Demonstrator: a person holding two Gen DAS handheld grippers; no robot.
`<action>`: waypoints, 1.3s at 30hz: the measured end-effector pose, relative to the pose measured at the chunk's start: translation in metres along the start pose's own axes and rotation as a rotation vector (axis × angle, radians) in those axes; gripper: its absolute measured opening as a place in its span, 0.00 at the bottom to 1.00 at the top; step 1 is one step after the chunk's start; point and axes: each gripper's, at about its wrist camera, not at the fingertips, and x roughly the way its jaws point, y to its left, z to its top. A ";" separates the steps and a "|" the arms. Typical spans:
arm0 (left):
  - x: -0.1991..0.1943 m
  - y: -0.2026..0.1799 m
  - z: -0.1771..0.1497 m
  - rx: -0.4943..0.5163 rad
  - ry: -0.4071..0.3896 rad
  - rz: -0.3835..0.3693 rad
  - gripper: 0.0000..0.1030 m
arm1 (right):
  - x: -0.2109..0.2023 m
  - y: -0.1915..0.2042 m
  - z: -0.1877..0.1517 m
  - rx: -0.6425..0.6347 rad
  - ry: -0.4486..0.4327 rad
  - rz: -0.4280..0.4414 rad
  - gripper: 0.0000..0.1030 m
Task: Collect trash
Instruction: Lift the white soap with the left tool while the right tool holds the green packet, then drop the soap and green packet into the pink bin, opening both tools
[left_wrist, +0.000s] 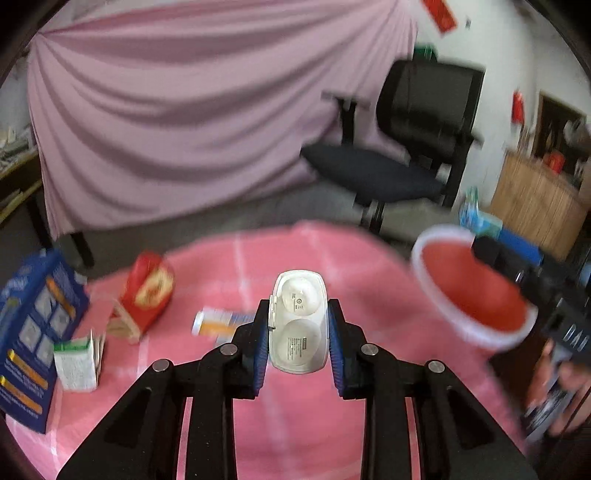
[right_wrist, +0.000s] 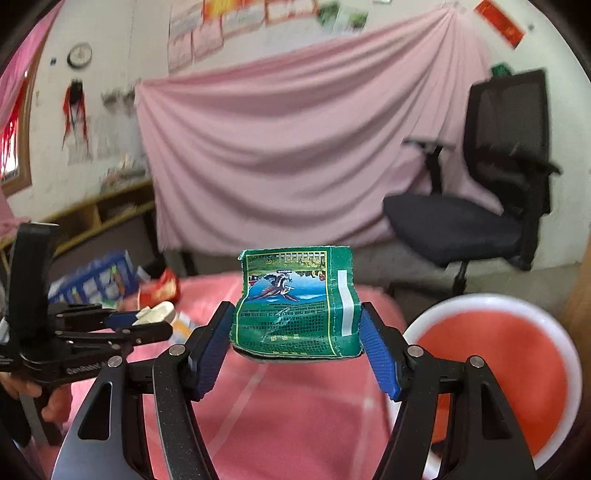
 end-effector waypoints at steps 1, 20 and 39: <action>-0.007 -0.007 0.008 -0.003 -0.049 -0.015 0.24 | -0.009 -0.004 0.003 0.005 -0.046 -0.018 0.64; 0.038 -0.168 0.071 0.199 -0.110 -0.317 0.24 | -0.063 -0.138 -0.014 0.306 -0.102 -0.349 0.64; 0.091 -0.169 0.071 0.040 0.134 -0.339 0.36 | -0.038 -0.165 -0.034 0.434 0.076 -0.340 0.67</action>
